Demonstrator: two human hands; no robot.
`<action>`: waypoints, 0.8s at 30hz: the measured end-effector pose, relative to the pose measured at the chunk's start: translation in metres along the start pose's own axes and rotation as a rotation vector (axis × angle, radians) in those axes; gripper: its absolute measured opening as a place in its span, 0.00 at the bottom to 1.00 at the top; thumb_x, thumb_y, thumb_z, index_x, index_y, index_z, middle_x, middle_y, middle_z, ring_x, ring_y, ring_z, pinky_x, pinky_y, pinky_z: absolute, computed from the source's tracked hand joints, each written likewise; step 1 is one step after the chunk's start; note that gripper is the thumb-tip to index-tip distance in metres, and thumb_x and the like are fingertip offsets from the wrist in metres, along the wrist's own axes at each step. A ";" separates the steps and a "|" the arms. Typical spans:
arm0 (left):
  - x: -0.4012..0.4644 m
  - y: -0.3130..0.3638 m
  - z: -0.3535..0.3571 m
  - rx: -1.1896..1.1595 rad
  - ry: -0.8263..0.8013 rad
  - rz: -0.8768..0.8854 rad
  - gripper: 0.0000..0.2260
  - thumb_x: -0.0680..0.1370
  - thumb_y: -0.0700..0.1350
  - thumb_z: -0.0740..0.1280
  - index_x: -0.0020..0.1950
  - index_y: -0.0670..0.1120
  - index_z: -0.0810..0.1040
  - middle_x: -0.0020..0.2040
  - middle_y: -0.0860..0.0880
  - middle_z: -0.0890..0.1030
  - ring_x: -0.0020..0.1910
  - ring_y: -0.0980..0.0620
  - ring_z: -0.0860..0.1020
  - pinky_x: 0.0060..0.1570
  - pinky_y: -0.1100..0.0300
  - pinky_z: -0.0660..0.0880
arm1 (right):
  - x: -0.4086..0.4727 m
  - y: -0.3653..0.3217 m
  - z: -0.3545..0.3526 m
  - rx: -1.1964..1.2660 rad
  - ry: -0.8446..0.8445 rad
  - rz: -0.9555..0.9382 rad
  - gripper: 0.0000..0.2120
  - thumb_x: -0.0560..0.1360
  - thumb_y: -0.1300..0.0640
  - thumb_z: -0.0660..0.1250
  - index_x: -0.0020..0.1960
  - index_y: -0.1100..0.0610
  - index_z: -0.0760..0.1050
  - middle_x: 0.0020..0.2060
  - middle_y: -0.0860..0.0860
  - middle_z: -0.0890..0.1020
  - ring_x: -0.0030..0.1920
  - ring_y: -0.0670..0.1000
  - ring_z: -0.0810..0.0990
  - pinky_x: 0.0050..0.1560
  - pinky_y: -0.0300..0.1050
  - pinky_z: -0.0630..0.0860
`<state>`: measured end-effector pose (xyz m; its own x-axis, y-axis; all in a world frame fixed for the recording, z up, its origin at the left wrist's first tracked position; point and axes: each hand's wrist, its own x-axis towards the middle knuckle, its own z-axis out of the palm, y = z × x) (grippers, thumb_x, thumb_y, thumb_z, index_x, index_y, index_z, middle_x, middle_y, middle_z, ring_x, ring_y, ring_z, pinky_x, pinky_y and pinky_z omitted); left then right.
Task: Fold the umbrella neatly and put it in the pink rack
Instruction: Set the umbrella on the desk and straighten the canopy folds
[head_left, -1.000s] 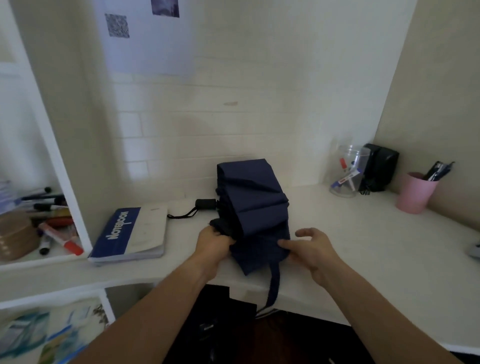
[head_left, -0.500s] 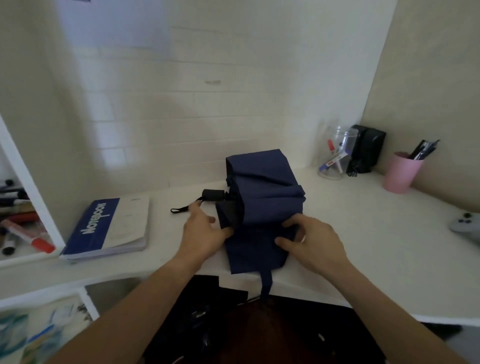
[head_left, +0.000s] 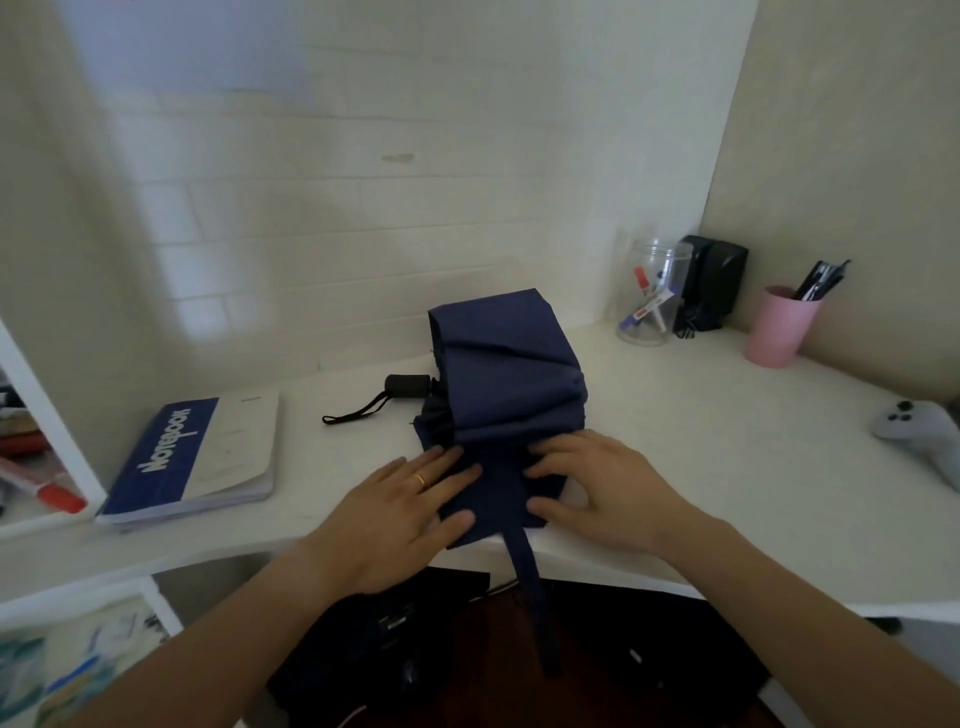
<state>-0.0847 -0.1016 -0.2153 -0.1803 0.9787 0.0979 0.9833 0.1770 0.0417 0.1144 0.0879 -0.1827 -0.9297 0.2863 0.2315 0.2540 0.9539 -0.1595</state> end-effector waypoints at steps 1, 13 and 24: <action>-0.001 0.001 0.000 0.003 -0.022 -0.003 0.27 0.84 0.65 0.43 0.82 0.62 0.44 0.84 0.57 0.44 0.82 0.58 0.42 0.80 0.57 0.43 | -0.003 -0.003 0.001 0.015 -0.043 -0.045 0.24 0.80 0.38 0.60 0.74 0.41 0.70 0.76 0.38 0.66 0.77 0.42 0.61 0.76 0.41 0.60; 0.017 0.029 -0.046 -0.573 0.601 -0.456 0.24 0.71 0.71 0.68 0.57 0.55 0.76 0.52 0.57 0.76 0.50 0.59 0.75 0.49 0.59 0.75 | 0.023 0.008 -0.039 0.567 0.345 0.481 0.24 0.66 0.51 0.81 0.58 0.48 0.76 0.48 0.43 0.83 0.41 0.46 0.82 0.46 0.40 0.78; 0.057 0.024 -0.108 -0.527 0.177 -0.406 0.39 0.54 0.78 0.75 0.57 0.58 0.76 0.51 0.61 0.81 0.50 0.56 0.81 0.49 0.56 0.79 | 0.054 0.009 -0.084 0.870 0.493 0.258 0.21 0.70 0.54 0.79 0.56 0.52 0.73 0.41 0.49 0.86 0.39 0.48 0.83 0.38 0.38 0.78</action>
<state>-0.0741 -0.0524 -0.1016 -0.5775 0.8057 0.1315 0.7025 0.4085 0.5827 0.0888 0.1195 -0.0914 -0.6118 0.6649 0.4285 -0.0329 0.5199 -0.8536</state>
